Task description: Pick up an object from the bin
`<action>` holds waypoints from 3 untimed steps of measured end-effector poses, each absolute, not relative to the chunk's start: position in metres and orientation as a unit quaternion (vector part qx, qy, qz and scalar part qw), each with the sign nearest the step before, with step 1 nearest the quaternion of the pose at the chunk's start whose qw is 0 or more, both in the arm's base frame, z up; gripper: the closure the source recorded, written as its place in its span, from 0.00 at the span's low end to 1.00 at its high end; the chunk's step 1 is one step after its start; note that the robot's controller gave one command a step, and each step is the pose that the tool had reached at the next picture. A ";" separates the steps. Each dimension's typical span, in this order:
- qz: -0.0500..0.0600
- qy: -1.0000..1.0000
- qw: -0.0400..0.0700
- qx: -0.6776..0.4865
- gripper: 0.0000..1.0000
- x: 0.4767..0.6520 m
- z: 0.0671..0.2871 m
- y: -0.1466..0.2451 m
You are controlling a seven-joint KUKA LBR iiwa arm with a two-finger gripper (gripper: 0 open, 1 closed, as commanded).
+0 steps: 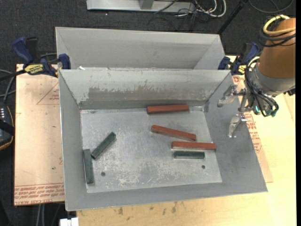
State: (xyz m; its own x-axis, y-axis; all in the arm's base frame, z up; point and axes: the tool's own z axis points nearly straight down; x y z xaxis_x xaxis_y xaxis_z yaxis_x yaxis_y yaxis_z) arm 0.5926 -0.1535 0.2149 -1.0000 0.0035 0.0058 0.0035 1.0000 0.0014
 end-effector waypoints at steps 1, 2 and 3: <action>0.000 -1.000 -0.001 0.000 0.00 0.594 0.220 -0.153; 0.000 -0.999 -0.003 0.044 0.00 0.591 0.144 -0.109; -0.001 -0.998 0.002 0.055 0.00 0.591 0.142 -0.074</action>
Offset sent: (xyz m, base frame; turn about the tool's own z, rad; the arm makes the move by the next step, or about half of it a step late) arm -0.0065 0.0871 -0.1449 -0.1812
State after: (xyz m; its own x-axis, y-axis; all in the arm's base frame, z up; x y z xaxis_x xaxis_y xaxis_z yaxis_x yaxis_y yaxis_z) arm 0.5914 -0.0739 0.1417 -0.9939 -0.1099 0.0045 -0.1099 0.9939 0.0026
